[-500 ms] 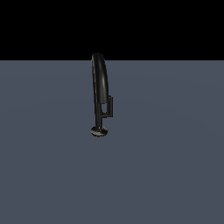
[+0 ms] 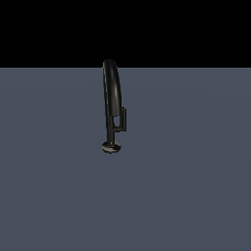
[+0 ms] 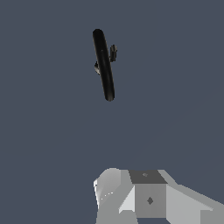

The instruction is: Turn on the faucet by rotating a designated handle.

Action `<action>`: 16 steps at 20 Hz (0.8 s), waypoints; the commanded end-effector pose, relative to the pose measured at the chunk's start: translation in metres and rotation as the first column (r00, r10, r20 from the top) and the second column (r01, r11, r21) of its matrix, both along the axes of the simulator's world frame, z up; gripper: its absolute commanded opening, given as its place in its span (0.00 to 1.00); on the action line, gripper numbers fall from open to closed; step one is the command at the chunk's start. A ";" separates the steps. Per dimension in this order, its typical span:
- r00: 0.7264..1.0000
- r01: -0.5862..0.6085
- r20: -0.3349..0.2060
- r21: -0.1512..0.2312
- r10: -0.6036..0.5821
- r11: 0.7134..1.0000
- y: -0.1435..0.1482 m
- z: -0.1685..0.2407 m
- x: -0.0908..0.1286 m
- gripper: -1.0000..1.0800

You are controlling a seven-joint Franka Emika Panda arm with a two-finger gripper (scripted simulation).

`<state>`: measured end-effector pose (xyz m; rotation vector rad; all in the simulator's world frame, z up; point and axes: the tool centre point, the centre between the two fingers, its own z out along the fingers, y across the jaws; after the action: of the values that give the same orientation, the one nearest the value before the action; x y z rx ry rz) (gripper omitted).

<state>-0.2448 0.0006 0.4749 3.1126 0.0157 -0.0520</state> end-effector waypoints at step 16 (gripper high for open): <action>0.966 0.185 -0.208 0.134 -0.155 0.974 0.009 -0.023 0.070 0.00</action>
<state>-0.1833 0.0087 0.4549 3.2266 -0.2231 -0.3403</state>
